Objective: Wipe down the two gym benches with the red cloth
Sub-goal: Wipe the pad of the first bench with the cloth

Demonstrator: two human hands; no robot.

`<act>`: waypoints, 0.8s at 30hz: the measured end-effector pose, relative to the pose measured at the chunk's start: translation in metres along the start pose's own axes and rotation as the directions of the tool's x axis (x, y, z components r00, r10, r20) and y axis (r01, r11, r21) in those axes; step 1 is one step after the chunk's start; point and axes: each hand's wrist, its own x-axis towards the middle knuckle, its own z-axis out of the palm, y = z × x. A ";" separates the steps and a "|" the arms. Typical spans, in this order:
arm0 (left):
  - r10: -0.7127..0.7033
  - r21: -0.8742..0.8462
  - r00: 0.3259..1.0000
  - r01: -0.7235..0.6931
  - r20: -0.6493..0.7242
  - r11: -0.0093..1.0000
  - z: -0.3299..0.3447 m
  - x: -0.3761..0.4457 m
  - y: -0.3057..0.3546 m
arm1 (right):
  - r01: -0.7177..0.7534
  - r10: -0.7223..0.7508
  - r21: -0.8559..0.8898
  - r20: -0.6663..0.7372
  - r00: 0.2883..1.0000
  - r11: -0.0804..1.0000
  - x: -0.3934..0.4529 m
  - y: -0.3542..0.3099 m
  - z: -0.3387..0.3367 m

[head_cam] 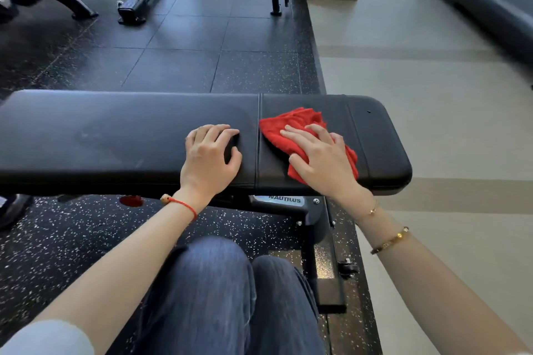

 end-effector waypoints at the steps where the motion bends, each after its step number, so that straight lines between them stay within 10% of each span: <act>1: -0.004 0.003 1.000 0.004 -0.002 1.000 0.000 0.000 0.001 | -0.032 0.032 -0.010 0.003 0.999 0.999 0.005 0.007 -0.002; 7: 0.017 0.060 1.000 -0.016 -0.012 0.998 0.004 -0.002 0.004 | -0.194 0.199 -0.079 0.061 0.978 0.978 0.060 0.013 0.004; 18: 0.003 0.058 0.999 -0.005 0.038 0.998 0.001 0.000 0.002 | 0.028 -0.027 -0.050 0.016 1.000 0.998 0.011 -0.009 0.008; 24: 0.041 -0.022 0.997 -0.040 0.060 0.999 -0.003 0.001 0.008 | -0.208 0.211 -0.082 0.032 0.977 0.975 0.034 0.034 -0.002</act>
